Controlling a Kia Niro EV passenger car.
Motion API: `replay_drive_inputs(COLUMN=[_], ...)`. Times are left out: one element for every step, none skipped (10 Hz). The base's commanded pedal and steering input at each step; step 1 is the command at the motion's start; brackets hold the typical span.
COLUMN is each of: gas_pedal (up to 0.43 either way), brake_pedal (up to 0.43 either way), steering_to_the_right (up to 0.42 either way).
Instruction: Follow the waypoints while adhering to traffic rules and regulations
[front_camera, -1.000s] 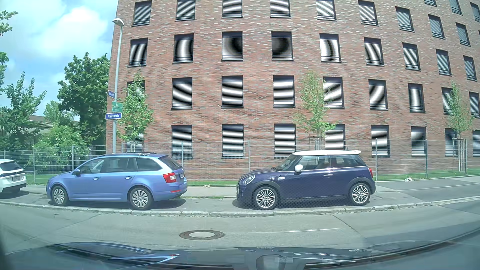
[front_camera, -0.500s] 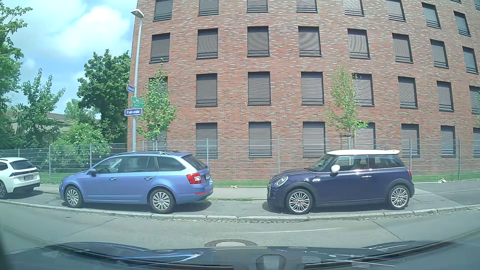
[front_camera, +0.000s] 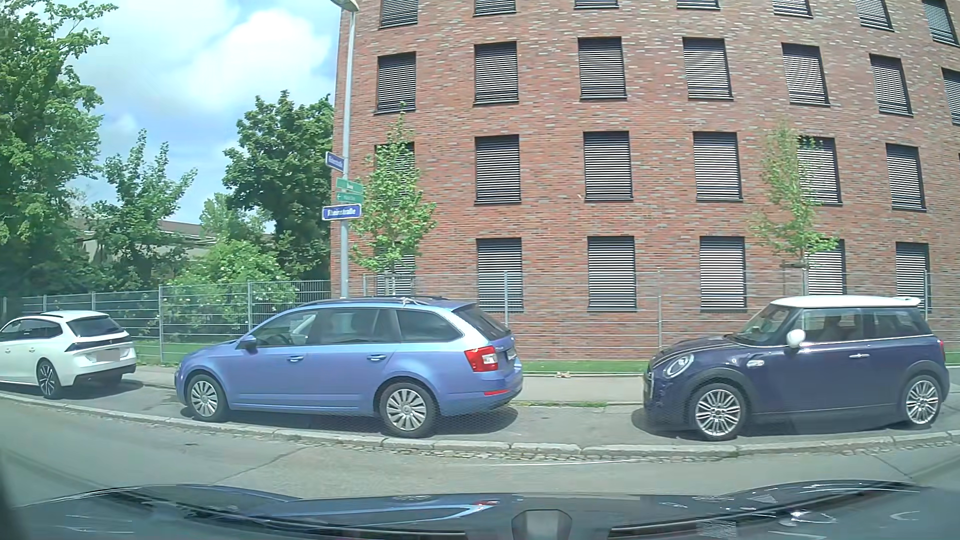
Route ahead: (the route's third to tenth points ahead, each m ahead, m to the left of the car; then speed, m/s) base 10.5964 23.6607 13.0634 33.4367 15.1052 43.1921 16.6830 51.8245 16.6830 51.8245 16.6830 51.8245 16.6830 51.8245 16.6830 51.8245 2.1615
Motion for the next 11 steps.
replay_drive_inputs(gas_pedal=[0.157, 0.157, 0.157, 0.157, 0.157, 0.157, 0.157, 0.157, 0.157, 0.157, 0.157], brake_pedal=[0.0, 0.0, 0.0, 0.0, 0.0, 0.0, 0.0, 0.0, 0.0, 0.0, 0.0], steering_to_the_right=[-0.718, -0.731, -0.738, -0.741, -0.741, -0.741, -0.734, -0.722, -0.703, -0.69, -0.675])
